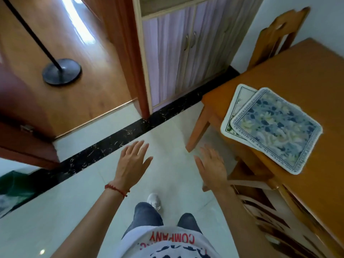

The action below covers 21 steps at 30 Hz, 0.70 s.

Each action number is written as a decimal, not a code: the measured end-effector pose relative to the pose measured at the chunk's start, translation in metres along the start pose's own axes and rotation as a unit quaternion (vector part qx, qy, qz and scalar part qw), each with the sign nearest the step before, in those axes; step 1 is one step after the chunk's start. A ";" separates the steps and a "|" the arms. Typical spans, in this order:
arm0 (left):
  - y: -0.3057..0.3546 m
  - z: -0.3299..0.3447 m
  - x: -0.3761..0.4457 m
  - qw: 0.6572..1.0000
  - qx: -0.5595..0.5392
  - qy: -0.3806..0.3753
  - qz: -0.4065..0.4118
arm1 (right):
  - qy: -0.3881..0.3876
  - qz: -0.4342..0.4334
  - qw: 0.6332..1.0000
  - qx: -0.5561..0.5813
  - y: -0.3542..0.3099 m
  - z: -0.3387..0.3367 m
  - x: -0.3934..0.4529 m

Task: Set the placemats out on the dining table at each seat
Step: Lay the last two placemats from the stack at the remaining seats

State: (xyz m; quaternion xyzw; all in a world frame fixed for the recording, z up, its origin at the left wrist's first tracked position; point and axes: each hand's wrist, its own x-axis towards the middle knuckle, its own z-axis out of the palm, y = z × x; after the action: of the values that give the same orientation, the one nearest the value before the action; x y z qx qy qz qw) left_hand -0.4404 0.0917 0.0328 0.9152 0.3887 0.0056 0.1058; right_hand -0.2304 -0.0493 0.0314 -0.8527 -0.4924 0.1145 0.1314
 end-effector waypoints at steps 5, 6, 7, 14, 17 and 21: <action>0.002 -0.012 0.073 0.996 0.010 -0.014 0.087 | 0.041 0.105 0.994 0.005 0.007 -0.014 0.026; 0.005 -0.012 0.085 0.995 0.006 -0.019 0.102 | 0.053 0.128 0.990 0.019 0.009 -0.017 0.029; 0.010 -0.012 0.096 0.993 0.004 -0.021 0.116 | 0.058 0.140 0.988 0.022 0.013 -0.019 0.030; 0.064 -0.001 0.164 0.975 0.017 -0.049 0.215 | 0.111 0.210 0.971 0.038 0.054 -0.042 0.041; 0.093 0.005 0.190 0.965 0.012 -0.044 0.258 | 0.130 0.243 0.960 0.050 0.078 -0.055 0.046; 0.135 0.004 0.219 0.954 -0.002 -0.021 0.300 | 0.139 0.271 0.951 0.057 0.109 -0.072 0.053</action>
State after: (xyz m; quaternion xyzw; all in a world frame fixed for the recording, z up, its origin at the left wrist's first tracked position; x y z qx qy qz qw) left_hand -0.1917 0.1556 0.0401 0.9893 0.0943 0.0183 0.1095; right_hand -0.0926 -0.0638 0.0585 -0.9525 -0.2125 0.0538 0.2113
